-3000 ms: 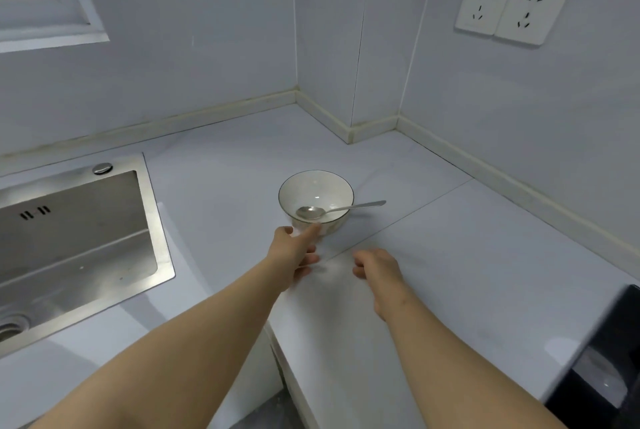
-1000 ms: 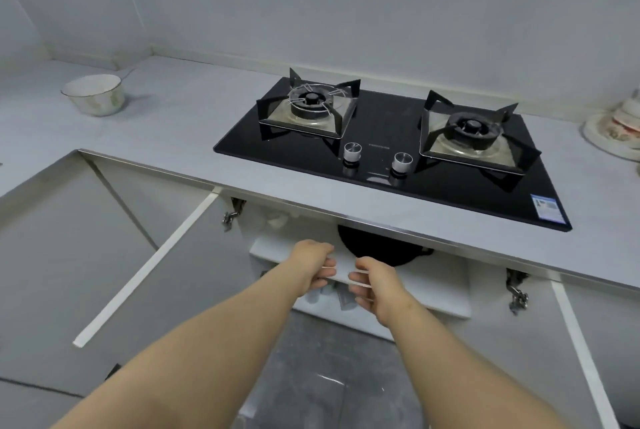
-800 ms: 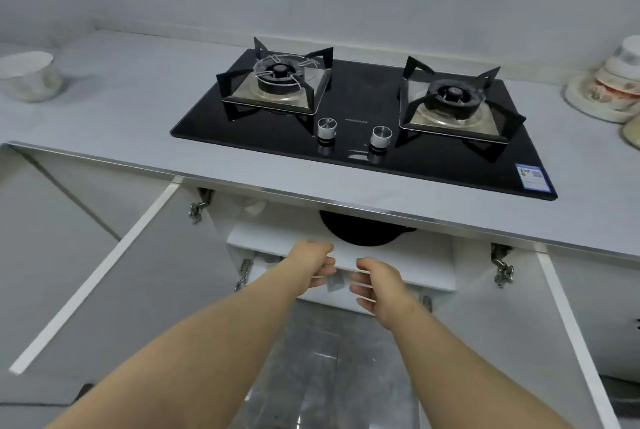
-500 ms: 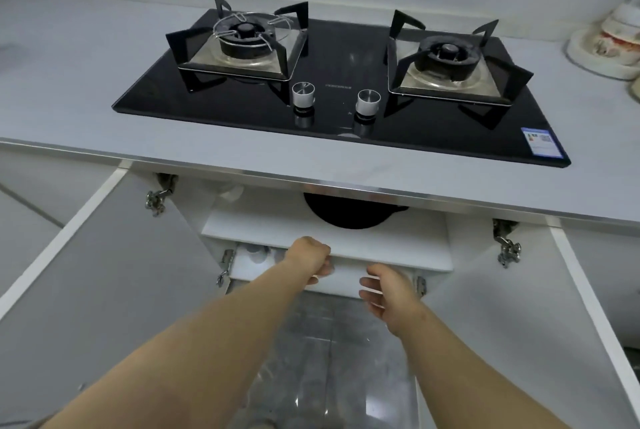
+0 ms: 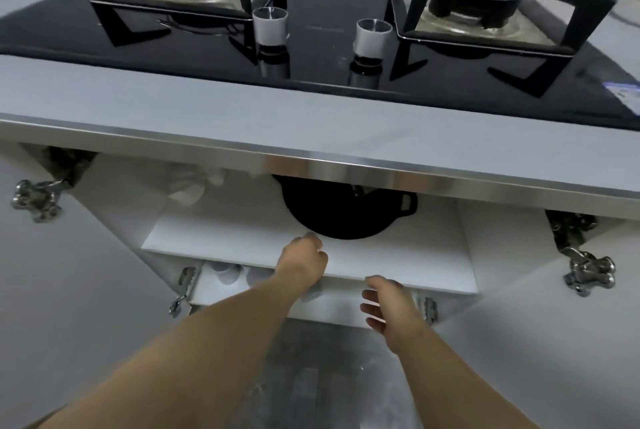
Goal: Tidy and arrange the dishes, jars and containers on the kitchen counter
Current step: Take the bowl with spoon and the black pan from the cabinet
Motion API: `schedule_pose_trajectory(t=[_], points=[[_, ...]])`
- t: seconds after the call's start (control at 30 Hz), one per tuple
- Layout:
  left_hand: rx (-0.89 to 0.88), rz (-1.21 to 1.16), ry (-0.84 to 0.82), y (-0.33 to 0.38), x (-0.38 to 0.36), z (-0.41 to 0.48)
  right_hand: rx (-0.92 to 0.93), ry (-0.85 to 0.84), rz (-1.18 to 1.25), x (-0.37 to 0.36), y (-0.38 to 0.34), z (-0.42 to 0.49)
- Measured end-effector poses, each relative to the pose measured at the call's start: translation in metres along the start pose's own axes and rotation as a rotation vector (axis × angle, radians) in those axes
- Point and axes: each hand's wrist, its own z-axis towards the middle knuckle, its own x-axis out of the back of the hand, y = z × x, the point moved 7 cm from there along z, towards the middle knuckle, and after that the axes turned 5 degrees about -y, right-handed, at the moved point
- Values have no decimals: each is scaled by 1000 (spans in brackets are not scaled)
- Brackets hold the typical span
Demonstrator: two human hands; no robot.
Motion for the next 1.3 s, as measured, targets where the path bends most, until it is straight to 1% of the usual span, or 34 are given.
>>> schedule_pose_trajectory(t=[0.07,0.13,0.2,0.3,0.43,0.53,0.7,0.87,1.0,1.07,1.1,1.13,1.17,1.2,1.23,1.27,1.3], points=[[-82,223,36,6,-10,24,48,6,-15,-3,-8,20],[-157,375,52,13,-23,45,82,5,-16,-5,-13,40],[-194,405,5,15,-40,65,102,12,2,-5,-12,59],[-188,441,-70,6,-62,89,108,28,18,-1,-4,83],[-220,605,-11,-5,-70,98,113,58,60,6,7,99],[-247,656,1,-8,-70,92,123,88,73,9,11,104],[-248,710,-46,-18,-75,66,93,89,61,3,16,92],[-274,697,-41,-33,-77,34,44,86,57,-2,25,74],[-246,700,-103,-42,-80,11,-2,73,97,-9,31,59],[-234,600,-113,-45,-78,2,-36,72,112,-11,34,53],[-232,502,-62,-46,-73,-2,-49,72,116,-11,36,51],[-220,378,41,-48,-64,-7,-67,72,122,-12,38,49],[-178,237,184,-52,-52,-11,-85,76,130,-12,40,48],[-77,83,322,-60,-41,-17,-103,84,138,-12,42,48],[72,-88,417,-72,-32,-21,-117,98,147,-12,44,49],[242,-281,437,-84,-30,-22,-130,112,166,-11,47,50],[391,-479,399,-93,-37,-19,-146,122,195,-10,49,52]])
